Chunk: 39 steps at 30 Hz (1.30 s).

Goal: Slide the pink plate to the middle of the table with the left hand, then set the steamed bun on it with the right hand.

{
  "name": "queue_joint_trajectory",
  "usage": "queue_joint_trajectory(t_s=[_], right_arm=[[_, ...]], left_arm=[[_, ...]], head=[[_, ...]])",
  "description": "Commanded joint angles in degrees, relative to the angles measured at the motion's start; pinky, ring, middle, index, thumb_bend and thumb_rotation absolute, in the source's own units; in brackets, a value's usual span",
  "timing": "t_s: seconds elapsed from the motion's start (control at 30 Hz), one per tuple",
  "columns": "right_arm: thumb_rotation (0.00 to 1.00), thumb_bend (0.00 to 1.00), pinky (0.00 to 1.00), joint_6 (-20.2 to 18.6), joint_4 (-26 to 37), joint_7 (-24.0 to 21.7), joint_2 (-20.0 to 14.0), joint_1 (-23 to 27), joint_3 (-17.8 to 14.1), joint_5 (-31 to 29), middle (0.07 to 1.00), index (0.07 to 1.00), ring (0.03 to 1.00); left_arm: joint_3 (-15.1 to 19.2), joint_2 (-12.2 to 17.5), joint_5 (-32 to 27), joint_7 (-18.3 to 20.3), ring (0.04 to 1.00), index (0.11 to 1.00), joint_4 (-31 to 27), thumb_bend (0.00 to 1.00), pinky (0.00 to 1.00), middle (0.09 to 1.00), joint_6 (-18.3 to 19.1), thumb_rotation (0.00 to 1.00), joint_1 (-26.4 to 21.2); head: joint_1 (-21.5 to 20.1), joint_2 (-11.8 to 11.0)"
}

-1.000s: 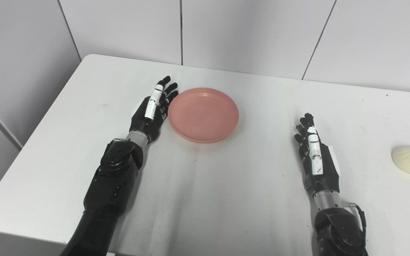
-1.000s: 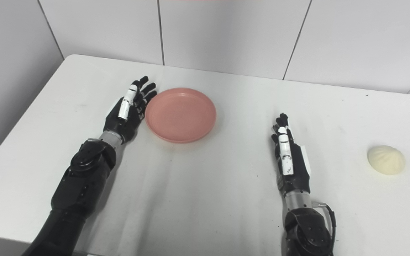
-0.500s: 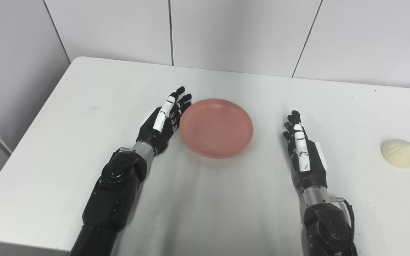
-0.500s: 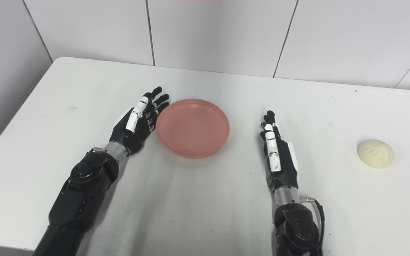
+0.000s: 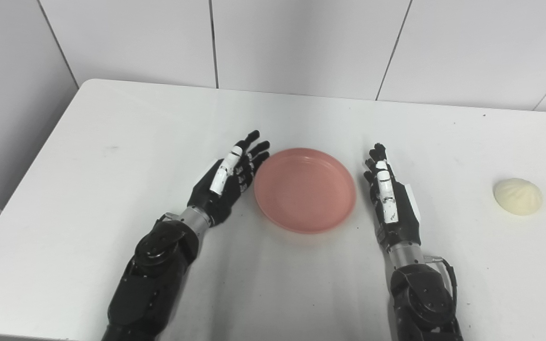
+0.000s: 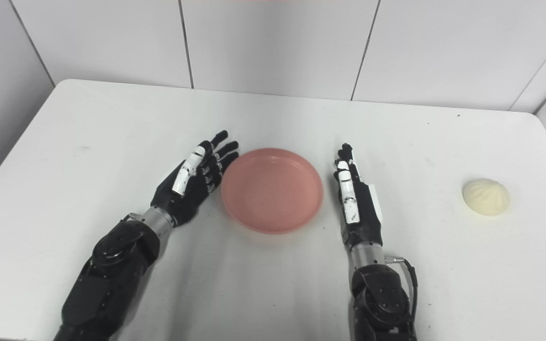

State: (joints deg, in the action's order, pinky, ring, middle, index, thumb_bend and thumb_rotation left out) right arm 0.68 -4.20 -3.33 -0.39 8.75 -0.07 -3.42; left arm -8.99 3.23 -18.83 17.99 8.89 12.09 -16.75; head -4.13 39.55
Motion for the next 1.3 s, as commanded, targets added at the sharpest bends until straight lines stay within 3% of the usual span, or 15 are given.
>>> queue_joint_trajectory(t_s=[0.0, 0.33, 0.6, 0.8, 0.87, 0.97, 1.03, 1.07, 1.27], right_arm=[[1.00, 0.26, 1.00, 1.2, -2.2, 0.4, 1.5, -1.8, 0.4, -0.1, 1.000, 1.000, 1.000], [1.00, 0.22, 1.00, 0.6, -1.3, 2.1, 1.6, -1.3, -1.0, 0.1, 1.000, 1.000, 1.000], [1.00, 0.24, 1.00, 3.9, 0.5, 4.3, 0.7, -0.2, -1.9, 2.4, 1.000, 1.000, 1.000], [1.00, 0.26, 1.00, 5.0, 1.4, 4.7, -2.3, 2.3, -3.9, 2.4, 1.000, 1.000, 1.000], [1.00, 0.29, 1.00, 3.6, 2.8, 4.7, -4.4, 3.2, -4.4, 3.8, 1.000, 1.000, 1.000], [1.00, 0.35, 1.00, 5.0, 2.5, 4.4, -7.6, 4.7, -5.0, 4.9, 1.000, 1.000, 1.000], [1.00, 0.50, 1.00, 5.8, 2.5, 4.8, -9.2, 5.5, -5.7, 5.4, 1.000, 1.000, 1.000], [1.00, 0.51, 1.00, 5.5, 3.0, 5.3, -9.7, 5.9, -6.1, 5.8, 1.000, 1.000, 1.000], [1.00, 0.64, 0.98, -0.3, 11.2, 5.8, -13.1, 6.7, -7.3, 9.7, 0.993, 1.000, 0.978]], left_arm=[[-0.7, -0.7, 0.1, 1.0, 0.982, 0.987, 0.9, 0.35, 1.00, 0.972, 3.0, 1.00, 1.7], [1.6, -1.9, 1.6, -0.6, 0.997, 1.000, 0.7, 0.35, 1.00, 0.996, 1.6, 1.00, 2.9], [2.3, -3.0, 4.8, -2.5, 0.997, 1.000, 1.9, 0.37, 1.00, 0.995, -1.7, 1.00, 3.0], [3.5, -3.9, 5.7, -3.9, 0.995, 1.000, 0.9, 0.36, 1.00, 0.994, -1.8, 1.00, 3.5], [3.9, -4.0, 5.8, -4.2, 0.997, 1.000, 0.8, 0.36, 1.00, 0.996, -2.0, 1.00, 3.6], [4.3, -4.1, 6.0, -4.6, 0.996, 1.000, 0.6, 0.35, 1.00, 0.996, -2.5, 1.00, 3.7], [4.8, -4.1, 5.9, -4.7, 0.991, 1.000, 0.8, 0.35, 1.00, 0.991, -2.7, 1.00, 3.7], [4.9, -4.1, 5.8, -4.8, 0.990, 0.999, 1.0, 0.35, 1.00, 0.990, -2.8, 1.00, 3.7], [5.7, -3.7, 5.5, -4.6, 0.988, 1.000, 1.0, 0.35, 1.00, 0.985, -2.9, 1.00, 4.3]], head=[[-0.3, 0.1], [-2.4, 0.0], [-4.6, -0.4], [-7.6, -0.9], [-8.7, -1.0], [-10.1, -1.4], [-10.5, -1.5], [-11.7, -1.7], [-14.5, -2.3]])
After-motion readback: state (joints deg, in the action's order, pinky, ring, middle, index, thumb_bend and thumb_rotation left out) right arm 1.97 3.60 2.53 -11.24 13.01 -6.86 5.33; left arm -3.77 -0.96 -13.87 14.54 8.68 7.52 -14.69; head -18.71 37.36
